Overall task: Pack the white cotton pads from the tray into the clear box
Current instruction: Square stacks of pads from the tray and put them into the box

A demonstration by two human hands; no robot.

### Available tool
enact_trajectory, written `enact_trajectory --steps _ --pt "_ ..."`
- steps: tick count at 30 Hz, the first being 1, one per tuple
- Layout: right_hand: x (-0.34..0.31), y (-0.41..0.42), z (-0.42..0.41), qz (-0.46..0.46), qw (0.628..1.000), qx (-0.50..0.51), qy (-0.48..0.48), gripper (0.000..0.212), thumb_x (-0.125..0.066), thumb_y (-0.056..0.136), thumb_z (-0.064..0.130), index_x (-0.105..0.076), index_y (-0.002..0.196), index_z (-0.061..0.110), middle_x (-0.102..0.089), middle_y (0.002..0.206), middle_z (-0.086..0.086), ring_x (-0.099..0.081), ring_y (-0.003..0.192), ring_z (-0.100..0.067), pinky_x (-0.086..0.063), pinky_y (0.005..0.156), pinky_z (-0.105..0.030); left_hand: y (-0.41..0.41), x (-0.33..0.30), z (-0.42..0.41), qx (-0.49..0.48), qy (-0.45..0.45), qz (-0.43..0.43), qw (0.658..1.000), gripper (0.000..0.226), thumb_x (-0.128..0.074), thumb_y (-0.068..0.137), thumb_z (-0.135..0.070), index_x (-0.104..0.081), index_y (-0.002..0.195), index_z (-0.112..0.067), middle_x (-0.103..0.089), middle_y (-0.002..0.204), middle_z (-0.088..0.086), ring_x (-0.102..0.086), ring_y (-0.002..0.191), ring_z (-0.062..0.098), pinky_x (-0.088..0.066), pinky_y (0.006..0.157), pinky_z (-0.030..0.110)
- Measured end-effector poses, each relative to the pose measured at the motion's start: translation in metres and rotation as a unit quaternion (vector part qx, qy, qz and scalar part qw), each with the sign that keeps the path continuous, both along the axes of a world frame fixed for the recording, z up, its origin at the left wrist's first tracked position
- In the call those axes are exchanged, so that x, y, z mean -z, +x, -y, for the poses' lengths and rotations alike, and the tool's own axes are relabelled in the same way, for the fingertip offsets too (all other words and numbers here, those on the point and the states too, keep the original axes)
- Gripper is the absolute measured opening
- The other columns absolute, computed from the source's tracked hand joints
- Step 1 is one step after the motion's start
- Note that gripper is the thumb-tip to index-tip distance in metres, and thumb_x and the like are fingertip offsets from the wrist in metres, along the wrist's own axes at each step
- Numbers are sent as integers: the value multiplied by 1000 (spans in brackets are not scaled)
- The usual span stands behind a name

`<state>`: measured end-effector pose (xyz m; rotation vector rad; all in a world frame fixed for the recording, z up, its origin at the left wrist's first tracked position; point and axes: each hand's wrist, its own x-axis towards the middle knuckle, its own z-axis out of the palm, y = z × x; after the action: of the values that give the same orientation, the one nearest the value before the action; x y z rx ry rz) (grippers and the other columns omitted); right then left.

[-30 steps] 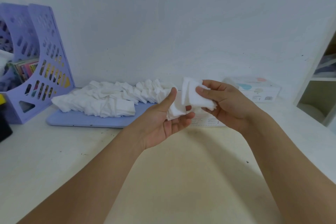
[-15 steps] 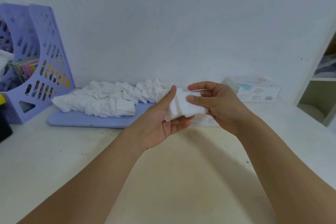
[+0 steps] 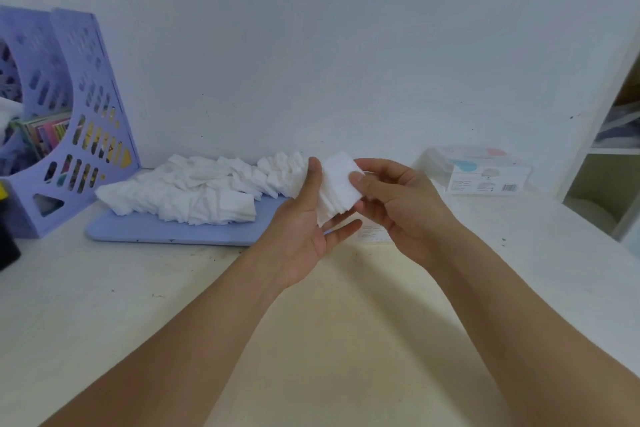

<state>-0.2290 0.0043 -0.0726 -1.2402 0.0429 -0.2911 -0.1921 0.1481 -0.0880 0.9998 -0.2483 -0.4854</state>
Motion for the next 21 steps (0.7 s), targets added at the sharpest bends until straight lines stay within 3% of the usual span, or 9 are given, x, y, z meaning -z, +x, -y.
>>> enact_trajectory --steps 3,6,8,11,15,21 --pt "2 0 0 31 993 34 -109 15 -72 91 1 -75 105 6 -70 87 -6 -68 69 -11 -55 64 -20 1 -3 -3 25 15 -5 1000 75 -50 75 -73 -67 122 -18 -74 118 9 -72 98 22 -61 75 34" --pt "-1 -1 8 55 980 21 -191 17 -72 91 6 -76 107 10 -72 87 3 -64 78 -11 -49 71 -25 2 -7 -7 62 22 -23 998 71 -44 84 -75 -70 115 -17 -75 104 11 -70 80 24 -59 65 33" --pt "-6 -3 14 79 974 -7 -210 15 -72 91 7 -75 105 9 -72 83 5 -59 79 -15 -46 73 -30 2 -10 -10 92 19 -36 995 67 -48 87 -72 -71 113 -14 -74 97 12 -67 74 24 -59 61 31" --pt "-10 -7 18 113 964 -24 -239 12 -72 90 3 -75 98 11 -70 76 7 -57 71 -11 -45 65 -23 0 -10 -11 123 31 -39 991 66 -50 86 -70 -76 106 -12 -74 94 13 -69 73 26 -60 62 31" --pt "-7 -5 12 138 956 7 -259 12 -73 88 -4 -75 93 7 -71 72 2 -60 62 -11 -49 57 -21 -2 -9 -12 158 36 -5 987 63 -59 76 -67 -79 105 -14 -72 107 17 -71 86 30 -62 68 31" --pt "-2 -1 6 153 942 42 -297 14 -75 88 -1 -76 92 13 -74 77 9 -68 70 -11 -54 67 -21 -1 -7 -12 160 28 -17 987 47 -68 76 -53 -80 102 -15 -72 103 13 -71 80 25 -61 67 28"
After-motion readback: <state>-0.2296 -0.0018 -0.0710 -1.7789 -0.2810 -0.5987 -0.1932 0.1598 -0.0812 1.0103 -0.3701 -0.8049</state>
